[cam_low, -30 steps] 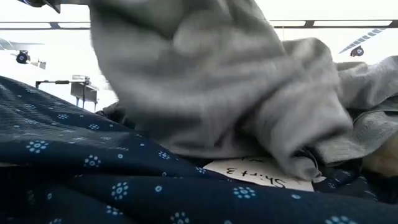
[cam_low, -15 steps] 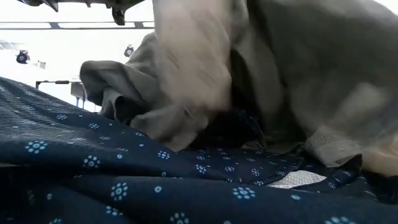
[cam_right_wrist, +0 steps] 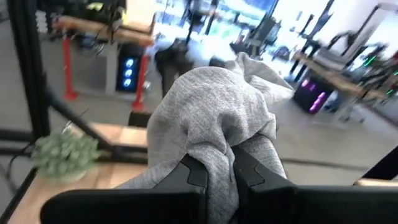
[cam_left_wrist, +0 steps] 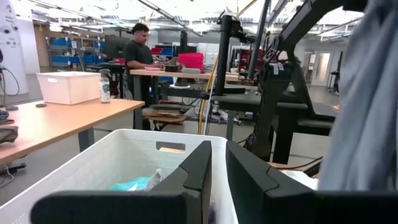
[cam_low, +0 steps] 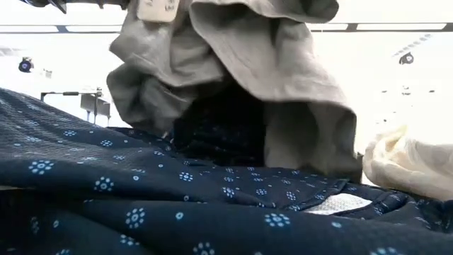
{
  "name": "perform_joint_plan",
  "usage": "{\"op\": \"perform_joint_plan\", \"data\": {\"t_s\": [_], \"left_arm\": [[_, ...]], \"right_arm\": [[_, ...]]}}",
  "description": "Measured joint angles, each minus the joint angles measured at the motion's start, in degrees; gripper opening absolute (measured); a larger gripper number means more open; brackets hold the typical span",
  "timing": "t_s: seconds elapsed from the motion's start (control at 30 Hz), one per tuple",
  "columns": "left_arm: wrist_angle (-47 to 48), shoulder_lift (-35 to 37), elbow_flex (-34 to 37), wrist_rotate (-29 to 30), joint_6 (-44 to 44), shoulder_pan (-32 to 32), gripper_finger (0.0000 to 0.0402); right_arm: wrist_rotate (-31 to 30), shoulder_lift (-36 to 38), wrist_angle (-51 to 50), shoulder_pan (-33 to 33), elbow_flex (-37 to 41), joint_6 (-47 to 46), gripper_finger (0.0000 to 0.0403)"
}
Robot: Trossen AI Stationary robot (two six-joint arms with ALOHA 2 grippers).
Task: Sort clothes
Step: Put the gray shirt in the bin
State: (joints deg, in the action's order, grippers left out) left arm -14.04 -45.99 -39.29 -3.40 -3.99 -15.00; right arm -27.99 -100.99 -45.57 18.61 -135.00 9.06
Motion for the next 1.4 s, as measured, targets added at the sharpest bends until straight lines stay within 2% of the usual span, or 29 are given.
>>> {"op": "perform_joint_plan", "data": {"t_s": [0.37, 0.7, 0.9, 1.17, 1.4], "left_arm": [[0.07, 0.02, 0.00, 0.00, -0.59, 0.00, 0.0036], [0.17, 0.02, 0.00, 0.00, -1.05, 0.00, 0.0036], [0.46, 0.02, 0.00, -0.02, -1.05, 0.00, 0.0036], [0.46, 0.02, 0.00, -0.02, -1.05, 0.00, 0.0036], [0.97, 0.02, 0.00, -0.02, -1.04, 0.00, 0.0036]], "right_arm": [[-9.34, 4.11, 15.86, -2.89, 0.00, 14.29, 0.0002], [-12.80, 5.42, 35.19, -9.56, 0.00, 31.25, 0.0002], [-12.50, 5.42, 49.66, -14.91, 0.00, 40.71, 0.0002], [-6.59, 5.68, 59.74, -22.64, 0.00, 39.75, 0.0002], [-3.61, 6.23, 61.31, -29.28, 0.00, 33.48, 0.0002]]}}
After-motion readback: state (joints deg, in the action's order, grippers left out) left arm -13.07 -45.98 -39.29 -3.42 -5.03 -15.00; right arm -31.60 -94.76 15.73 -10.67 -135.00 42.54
